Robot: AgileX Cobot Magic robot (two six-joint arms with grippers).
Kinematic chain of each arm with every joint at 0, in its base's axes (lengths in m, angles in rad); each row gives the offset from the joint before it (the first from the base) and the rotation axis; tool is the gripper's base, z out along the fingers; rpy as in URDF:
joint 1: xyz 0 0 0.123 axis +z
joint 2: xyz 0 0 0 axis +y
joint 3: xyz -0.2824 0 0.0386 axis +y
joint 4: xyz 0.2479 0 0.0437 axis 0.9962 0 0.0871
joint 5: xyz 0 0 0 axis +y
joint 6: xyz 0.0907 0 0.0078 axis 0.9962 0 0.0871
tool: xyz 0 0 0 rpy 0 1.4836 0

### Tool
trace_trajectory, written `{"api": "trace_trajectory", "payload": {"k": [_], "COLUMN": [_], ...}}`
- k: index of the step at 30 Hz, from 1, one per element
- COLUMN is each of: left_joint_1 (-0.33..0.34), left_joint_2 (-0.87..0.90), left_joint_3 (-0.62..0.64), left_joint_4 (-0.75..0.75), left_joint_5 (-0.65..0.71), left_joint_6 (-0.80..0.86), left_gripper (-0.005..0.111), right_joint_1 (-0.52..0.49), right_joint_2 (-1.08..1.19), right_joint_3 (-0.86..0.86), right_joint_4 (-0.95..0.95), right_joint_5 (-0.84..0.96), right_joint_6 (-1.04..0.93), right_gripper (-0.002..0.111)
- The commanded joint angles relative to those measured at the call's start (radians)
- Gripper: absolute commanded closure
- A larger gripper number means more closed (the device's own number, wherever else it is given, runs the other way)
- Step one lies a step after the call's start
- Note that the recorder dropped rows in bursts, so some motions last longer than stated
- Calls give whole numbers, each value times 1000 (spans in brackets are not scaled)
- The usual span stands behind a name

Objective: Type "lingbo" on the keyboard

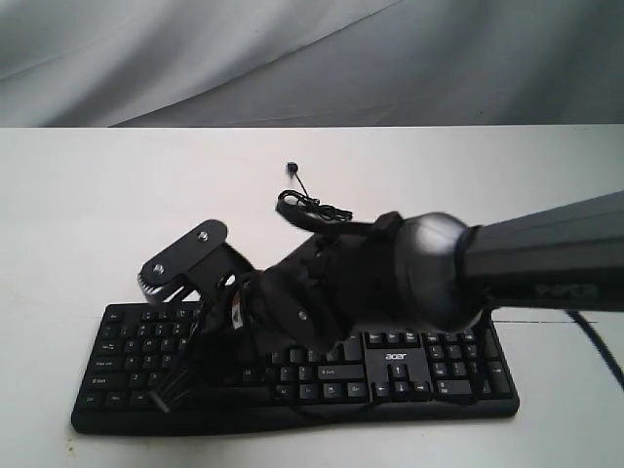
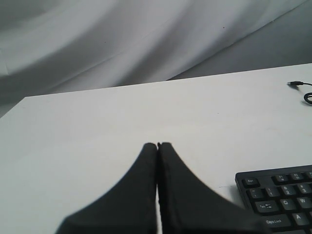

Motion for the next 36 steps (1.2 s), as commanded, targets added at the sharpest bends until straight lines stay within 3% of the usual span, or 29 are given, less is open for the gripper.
{"api": "trace_trajectory", "payload": {"k": [1, 10, 36], "left_joint_1": [-7, -7, -7], "left_joint_2": [-4, -4, -4], "left_joint_3": [5, 5, 5], "left_joint_4": [-2, -2, -2], "left_joint_5": [-10, -10, -10], "left_joint_6": [-4, -4, -4], "left_gripper": [107, 107, 107], "right_joint_1": [-56, -136, -136], "right_joint_2": [-64, -116, -46], "right_joint_3": [30, 117, 117], "right_joint_4": [-13, -32, -27], "right_joint_5": [19, -23, -64], "right_joint_6": [6, -5, -17], "right_gripper": [108, 108, 108]}}
